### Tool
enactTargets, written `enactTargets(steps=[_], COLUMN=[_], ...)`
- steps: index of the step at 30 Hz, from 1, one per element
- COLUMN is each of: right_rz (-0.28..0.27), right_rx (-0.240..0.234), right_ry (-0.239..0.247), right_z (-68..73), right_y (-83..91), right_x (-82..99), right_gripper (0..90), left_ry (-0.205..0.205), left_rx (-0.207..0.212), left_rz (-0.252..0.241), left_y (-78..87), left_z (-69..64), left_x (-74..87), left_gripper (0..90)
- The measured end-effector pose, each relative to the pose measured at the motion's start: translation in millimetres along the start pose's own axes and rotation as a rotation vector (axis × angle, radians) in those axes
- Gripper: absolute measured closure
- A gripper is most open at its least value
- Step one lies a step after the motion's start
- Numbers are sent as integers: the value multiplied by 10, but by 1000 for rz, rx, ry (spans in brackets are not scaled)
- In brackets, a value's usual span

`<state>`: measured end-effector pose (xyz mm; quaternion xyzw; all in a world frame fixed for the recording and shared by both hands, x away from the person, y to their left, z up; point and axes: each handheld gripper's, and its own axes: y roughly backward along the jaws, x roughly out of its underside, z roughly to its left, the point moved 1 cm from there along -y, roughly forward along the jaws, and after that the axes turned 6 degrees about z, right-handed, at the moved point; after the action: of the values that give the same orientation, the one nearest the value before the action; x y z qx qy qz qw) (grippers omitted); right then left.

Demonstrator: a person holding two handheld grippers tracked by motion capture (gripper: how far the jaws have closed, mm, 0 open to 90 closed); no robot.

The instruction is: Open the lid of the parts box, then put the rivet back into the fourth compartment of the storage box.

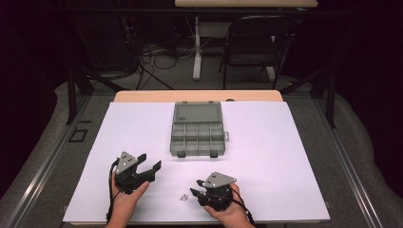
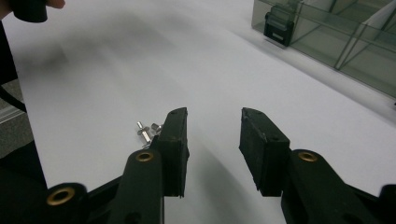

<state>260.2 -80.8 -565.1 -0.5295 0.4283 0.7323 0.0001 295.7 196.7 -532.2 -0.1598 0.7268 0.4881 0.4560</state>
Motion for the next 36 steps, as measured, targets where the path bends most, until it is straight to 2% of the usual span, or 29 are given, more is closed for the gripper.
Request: enactTargets(steps=[6, 15, 21, 23, 27, 28, 30, 36], right_rz=[14, -5, 16, -1, 20, 11, 32, 48], right_rx=[-17, -31, -53, -59, -75, -76, -85, -88], right_ry=[14, 14, 38, 42, 61, 62, 75, 98], right_z=[43, 67, 109, 127, 154, 167, 180, 207], right_y=[-4, -37, -42, -58, -68, -84, -94, -150], right_x=[6, -2, -9, -10, -23, -22, -23, -12], right_gripper=[620, 606, 613, 622, 646, 650, 654, 653], left_ry=[-3, 0, 5, 0, 5, 9, 9, 12], left_rx=[0, -3, -3, -3, -3, -6, -2, -6], left_rz=[-4, -4, -12, -9, -10, -14, -8, -8], left_y=[-7, -1, 2, 1, 4, 7, 18, 10], left_z=[-7, 10, 11, 19, 24, 24, 28, 26], left_x=[1, 1, 2, 0, 4, 5, 7, 10], left_gripper=[337, 336, 336, 336, 337, 336, 336, 337])
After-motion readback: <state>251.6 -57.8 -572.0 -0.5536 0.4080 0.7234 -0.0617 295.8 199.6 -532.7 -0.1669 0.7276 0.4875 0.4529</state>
